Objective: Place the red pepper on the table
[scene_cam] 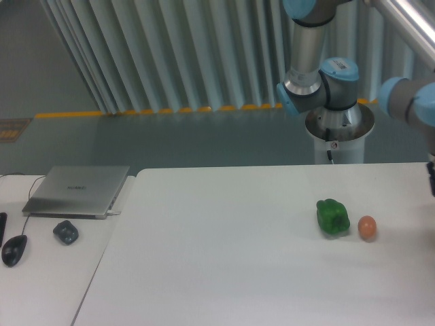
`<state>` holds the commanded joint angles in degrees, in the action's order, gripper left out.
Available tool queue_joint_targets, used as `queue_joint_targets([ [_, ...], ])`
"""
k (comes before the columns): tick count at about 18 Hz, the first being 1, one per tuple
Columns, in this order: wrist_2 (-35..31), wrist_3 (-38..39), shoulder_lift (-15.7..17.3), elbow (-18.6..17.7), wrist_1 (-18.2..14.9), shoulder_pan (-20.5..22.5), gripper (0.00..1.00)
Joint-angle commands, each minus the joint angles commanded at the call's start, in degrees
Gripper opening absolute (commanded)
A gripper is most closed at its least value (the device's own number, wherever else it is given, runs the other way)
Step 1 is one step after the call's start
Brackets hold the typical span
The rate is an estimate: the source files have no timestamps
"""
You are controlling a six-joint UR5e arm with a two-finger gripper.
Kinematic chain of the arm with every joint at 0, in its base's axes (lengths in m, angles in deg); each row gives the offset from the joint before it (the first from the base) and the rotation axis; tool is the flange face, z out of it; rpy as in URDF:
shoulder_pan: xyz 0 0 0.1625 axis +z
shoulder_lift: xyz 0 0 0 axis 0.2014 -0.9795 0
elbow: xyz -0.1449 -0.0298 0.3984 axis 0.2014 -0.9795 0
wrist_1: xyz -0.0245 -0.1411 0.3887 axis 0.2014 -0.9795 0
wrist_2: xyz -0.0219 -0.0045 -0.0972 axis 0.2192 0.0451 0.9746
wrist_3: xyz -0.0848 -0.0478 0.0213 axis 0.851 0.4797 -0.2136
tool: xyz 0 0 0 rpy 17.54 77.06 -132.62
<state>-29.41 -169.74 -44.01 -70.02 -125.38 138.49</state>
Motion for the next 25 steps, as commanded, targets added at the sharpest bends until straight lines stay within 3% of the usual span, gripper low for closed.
queue_joint_targets([
  [6,0.09,0.7,-4.13,1.14,4.66,4.83,1.0],
  [11,0.09,1.14,-6.51,2.81,5.11,6.59,1.0],
  [16,0.7,1.32,-9.06,6.76,5.2,7.12,1.0],
  [25,0.44,1.32,-12.13,7.03,5.46,9.76,1.0],
])
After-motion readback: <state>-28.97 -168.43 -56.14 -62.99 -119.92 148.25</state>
